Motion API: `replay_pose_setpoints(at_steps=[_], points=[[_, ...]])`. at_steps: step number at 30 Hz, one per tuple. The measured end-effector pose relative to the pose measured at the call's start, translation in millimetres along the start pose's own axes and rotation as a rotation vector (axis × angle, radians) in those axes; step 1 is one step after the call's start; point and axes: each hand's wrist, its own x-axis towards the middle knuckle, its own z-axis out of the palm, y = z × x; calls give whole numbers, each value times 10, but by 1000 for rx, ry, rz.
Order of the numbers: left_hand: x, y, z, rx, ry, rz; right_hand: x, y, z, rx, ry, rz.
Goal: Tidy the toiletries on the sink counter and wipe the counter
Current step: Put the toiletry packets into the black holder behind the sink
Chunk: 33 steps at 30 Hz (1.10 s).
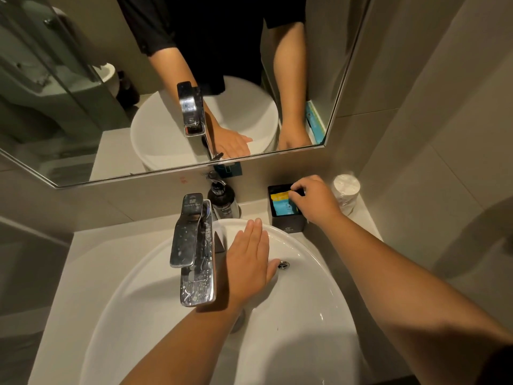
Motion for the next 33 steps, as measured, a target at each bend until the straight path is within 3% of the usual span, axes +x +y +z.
replay_pose_setpoints(at_steps=[6, 10, 12, 15, 19, 29, 33], points=[[3, -31, 55, -21, 14, 8, -209, -96, -217, 94, 207, -38], [15, -70, 76, 2, 19, 18, -794, 217, -622, 75, 411, 138], [15, -70, 84, 22, 6, 9, -1209, 556, -747, -47, 383, 256], [38, -71, 98, 63, -14, 7, -1706, 989, -732, -405, 170, 364], [42, -52, 60, 89, -39, 12, -1936, 1211, -519, -699, -42, 332], [25, 35, -78, 65, -37, -22, -1895, 1217, -461, -681, -35, 357], [25, 2, -41, 69, -28, -8, -1862, 1173, -472, -558, -5, 467]])
